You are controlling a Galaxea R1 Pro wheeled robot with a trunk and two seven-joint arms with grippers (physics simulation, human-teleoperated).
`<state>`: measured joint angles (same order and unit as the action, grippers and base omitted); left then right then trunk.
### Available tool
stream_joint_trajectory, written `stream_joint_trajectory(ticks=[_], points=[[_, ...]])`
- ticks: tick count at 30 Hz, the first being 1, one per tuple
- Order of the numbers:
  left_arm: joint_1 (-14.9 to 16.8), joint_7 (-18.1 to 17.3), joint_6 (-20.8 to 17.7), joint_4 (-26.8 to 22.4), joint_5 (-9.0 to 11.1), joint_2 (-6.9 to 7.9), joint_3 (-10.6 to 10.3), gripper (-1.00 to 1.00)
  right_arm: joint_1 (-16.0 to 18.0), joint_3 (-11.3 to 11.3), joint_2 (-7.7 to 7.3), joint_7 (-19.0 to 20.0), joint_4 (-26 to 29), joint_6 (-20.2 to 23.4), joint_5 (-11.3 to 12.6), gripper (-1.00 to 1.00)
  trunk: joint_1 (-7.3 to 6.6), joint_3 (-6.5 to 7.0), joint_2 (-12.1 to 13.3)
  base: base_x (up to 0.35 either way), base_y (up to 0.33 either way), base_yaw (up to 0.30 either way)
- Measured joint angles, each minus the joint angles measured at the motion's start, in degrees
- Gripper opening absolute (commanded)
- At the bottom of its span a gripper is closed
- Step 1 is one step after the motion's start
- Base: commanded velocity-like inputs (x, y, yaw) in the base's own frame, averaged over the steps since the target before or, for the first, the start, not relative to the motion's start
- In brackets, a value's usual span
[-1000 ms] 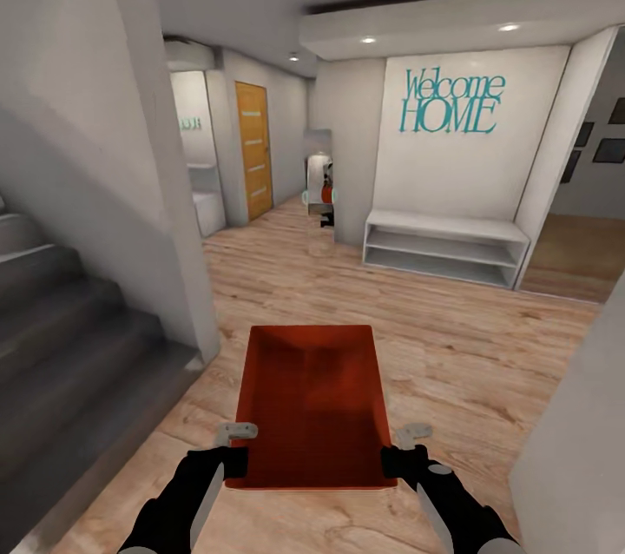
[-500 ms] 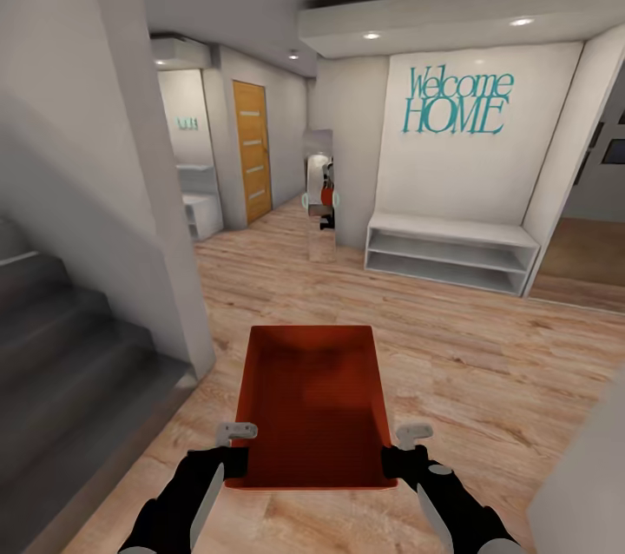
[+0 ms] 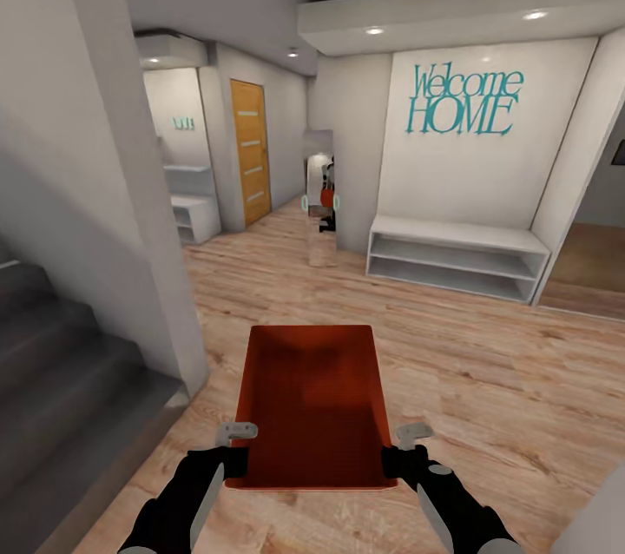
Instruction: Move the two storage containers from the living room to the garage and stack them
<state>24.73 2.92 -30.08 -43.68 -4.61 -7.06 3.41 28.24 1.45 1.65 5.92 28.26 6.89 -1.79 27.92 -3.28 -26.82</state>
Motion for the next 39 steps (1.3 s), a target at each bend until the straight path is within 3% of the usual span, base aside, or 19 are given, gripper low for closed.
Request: stream_joint_trajectory(ticks=[39], points=[[-0.04,-0.01,0.0,0.0,0.0,0.0,0.02,-1.0,0.0,0.02,0.0,0.0,0.0,0.06,-0.01,-1.0,0.0,0.0,0.0,0.327,0.0,0.0]])
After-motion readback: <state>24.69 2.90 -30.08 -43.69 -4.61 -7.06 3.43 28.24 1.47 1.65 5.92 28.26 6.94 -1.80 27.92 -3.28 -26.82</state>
